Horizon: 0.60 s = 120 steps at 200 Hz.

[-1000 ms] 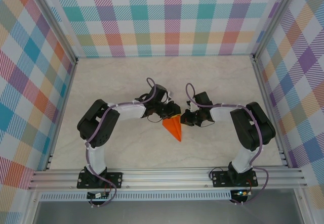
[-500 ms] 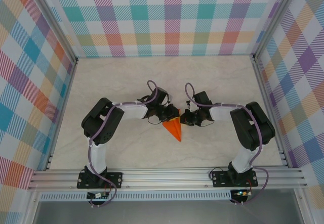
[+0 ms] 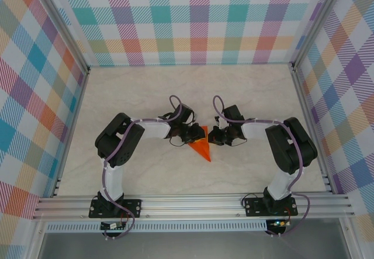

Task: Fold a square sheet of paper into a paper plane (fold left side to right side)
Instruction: Fourth fold the wing at the center of the table.

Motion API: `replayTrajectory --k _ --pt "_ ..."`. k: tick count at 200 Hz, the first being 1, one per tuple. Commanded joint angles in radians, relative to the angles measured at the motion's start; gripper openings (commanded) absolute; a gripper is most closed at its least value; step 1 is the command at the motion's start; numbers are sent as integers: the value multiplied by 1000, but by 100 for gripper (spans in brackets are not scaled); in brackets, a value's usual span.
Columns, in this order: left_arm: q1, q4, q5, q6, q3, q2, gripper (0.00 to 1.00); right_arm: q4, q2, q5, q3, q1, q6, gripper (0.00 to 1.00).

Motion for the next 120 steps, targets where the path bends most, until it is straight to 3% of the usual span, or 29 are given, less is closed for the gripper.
replayTrajectory --k 1,46,88,120 --pt "-6 -12 -16 9 -38 29 18 -77 50 56 -15 12 -28 0" --pt "-8 1 -25 8 -79 16 18 -107 -9 42 30 12 -38 8" --pt "-8 17 -24 3 -88 21 18 -179 -178 69 25 9 -53 24" --pt "-8 18 -23 3 -86 20 18 -137 -280 -48 -55 14 -41 22"
